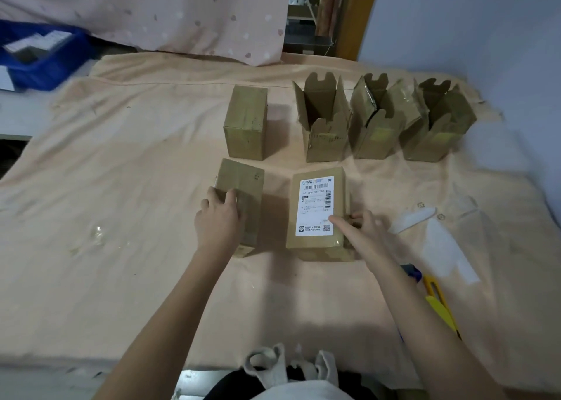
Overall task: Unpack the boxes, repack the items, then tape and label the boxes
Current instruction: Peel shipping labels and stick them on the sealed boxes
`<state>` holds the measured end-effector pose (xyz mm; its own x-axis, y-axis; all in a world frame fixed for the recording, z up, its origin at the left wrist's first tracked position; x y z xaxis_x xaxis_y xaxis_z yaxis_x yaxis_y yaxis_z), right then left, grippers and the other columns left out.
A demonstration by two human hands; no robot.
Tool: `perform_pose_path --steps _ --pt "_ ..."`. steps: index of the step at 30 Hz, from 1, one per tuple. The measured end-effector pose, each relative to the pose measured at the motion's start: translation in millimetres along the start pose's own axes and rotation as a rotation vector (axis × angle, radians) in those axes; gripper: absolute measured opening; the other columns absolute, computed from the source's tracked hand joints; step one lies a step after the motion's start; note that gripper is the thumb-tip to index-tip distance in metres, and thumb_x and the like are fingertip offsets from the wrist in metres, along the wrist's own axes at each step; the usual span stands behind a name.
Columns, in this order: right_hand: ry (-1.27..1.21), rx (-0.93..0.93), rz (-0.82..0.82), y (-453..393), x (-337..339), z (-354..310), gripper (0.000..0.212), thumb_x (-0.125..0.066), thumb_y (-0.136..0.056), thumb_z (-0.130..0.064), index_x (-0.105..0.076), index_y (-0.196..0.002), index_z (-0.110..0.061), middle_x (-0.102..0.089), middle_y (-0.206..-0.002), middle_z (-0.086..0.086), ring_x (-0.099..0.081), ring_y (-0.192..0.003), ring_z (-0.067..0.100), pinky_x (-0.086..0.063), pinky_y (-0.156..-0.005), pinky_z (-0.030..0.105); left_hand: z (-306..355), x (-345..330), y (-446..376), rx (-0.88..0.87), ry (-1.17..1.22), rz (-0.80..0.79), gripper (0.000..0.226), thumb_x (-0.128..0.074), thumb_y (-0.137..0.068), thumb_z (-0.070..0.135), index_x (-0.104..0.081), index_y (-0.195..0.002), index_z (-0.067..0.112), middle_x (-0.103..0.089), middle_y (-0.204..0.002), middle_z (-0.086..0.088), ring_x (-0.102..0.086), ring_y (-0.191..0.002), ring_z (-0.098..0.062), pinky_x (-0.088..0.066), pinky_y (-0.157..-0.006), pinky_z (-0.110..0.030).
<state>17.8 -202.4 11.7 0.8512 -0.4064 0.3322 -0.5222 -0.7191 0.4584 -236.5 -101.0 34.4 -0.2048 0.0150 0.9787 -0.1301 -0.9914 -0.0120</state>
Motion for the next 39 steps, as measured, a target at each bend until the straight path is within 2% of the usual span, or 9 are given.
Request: perform_pose_path --steps 2,5,8,11,17,22,28,32,39 --pt "0.068 0.008 -0.003 0.6 -8.4 -5.5 0.055 -0.079 -0.073 -0.041 -0.045 -0.108 -0.016 -0.058 -0.102 -0.005 -0.06 -0.088 0.012 -0.053 -0.083 0.037 0.2 -2.6 -3.6 0.034 -0.027 0.018 0.041 -0.066 -0.08 0.036 -0.057 -0.1 0.001 -0.05 -0.11 -0.025 -0.053 -0.091 -0.039 -0.04 -0.069 -0.04" --pt "0.351 0.075 0.024 5.3 -26.4 -21.1 0.069 -0.074 -0.067 -0.06 -0.042 -0.113 -0.02 -0.056 -0.106 -0.009 -0.056 -0.099 0.016 -0.048 -0.09 0.038 -3.4 -6.7 -10.7 0.156 -0.068 -0.036 0.062 -0.064 -0.076 0.056 -0.049 -0.104 0.002 -0.046 -0.12 -0.026 -0.049 -0.097 -0.036 -0.035 -0.073 -0.038" --pt "0.392 0.093 0.023 9.5 -51.4 -34.8 0.081 -0.075 -0.065 -0.059 -0.036 -0.121 -0.014 -0.049 -0.117 0.0 -0.051 -0.112 0.022 -0.042 -0.086 0.03 -9.5 -10.3 -17.0 0.198 -0.106 -0.06 0.076 -0.062 -0.073 0.066 -0.041 -0.116 0.007 -0.043 -0.126 -0.023 -0.047 -0.105 -0.034 -0.039 -0.079 -0.038" --pt "0.584 0.095 0.042 15.1 -75.9 -45.7 0.084 -0.074 -0.069 -0.057 -0.032 -0.124 -0.009 -0.034 -0.128 0.014 -0.04 -0.12 0.03 -0.033 -0.08 0.03 -12.1 -12.4 -21.7 0.214 -0.085 -0.086 0.077 -0.063 -0.072 0.066 -0.038 -0.121 0.011 -0.04 -0.128 -0.021 -0.045 -0.109 -0.033 -0.039 -0.081 -0.038" --pt "0.919 0.088 0.078 19.8 -106.2 -56.1 0.107 -0.061 -0.071 -0.072 -0.012 -0.143 -0.01 -0.028 -0.135 0.018 -0.04 -0.123 0.033 -0.037 -0.075 0.033 -15.7 -8.8 -33.2 0.224 -0.07 -0.21 0.096 -0.059 -0.073 0.07 -0.021 -0.143 0.017 -0.037 -0.134 -0.024 -0.047 -0.114 -0.039 -0.047 -0.087 -0.046" --pt "1.007 0.082 0.107 20.9 -117.0 -58.0 0.111 -0.058 -0.071 -0.075 -0.009 -0.145 -0.009 -0.025 -0.137 0.02 -0.044 -0.119 0.034 -0.041 -0.068 0.034 -17.2 -4.8 -35.9 0.177 -0.155 -0.294 0.103 -0.058 -0.072 0.073 -0.013 -0.146 0.018 -0.035 -0.134 -0.023 -0.052 -0.109 -0.039 -0.053 -0.078 -0.045" --pt "1.024 0.064 0.104 19.6 -118.0 -63.4 0.104 -0.056 -0.072 -0.075 -0.013 -0.143 -0.011 -0.029 -0.136 0.02 -0.042 -0.12 0.034 -0.041 -0.072 0.035 -16.5 -2.9 -36.3 0.154 -0.17 -0.323 0.105 -0.059 -0.072 0.073 -0.012 -0.146 0.016 -0.033 -0.135 -0.024 -0.052 -0.109 -0.04 -0.055 -0.074 -0.045" --pt "1.02 0.066 0.102 22.1 -117.5 -65.2 0.109 -0.057 -0.074 -0.072 -0.008 -0.146 -0.007 -0.028 -0.138 0.02 -0.046 -0.118 0.034 -0.042 -0.07 0.033 -17.7 -4.3 -34.5 0.169 -0.138 -0.329 0.102 -0.059 -0.072 0.071 -0.013 -0.146 0.018 -0.033 -0.133 -0.022 -0.05 -0.111 -0.04 -0.054 -0.076 -0.045" --pt "1.039 0.077 0.029 10.6 -111.7 -70.0 0.121 -0.06 -0.072 -0.073 0.003 -0.15 -0.005 -0.027 -0.14 0.022 -0.045 -0.121 0.035 -0.048 -0.079 0.035 -12.5 1.2 -36.6 0.206 -0.096 -0.282 0.096 -0.064 -0.069 0.07 -0.023 -0.14 0.021 -0.038 -0.124 -0.015 -0.053 -0.107 -0.037 -0.053 -0.08 -0.044"
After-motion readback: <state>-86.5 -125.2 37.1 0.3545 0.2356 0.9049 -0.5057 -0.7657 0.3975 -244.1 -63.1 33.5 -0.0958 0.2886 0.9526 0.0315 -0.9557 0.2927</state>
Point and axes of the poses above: each hand's wrist, its own y-axis away from the middle knuckle, its own x-axis out of the back of the hand, z = x × y, the point moved 4 cm from there along -y, towards the middle knuckle
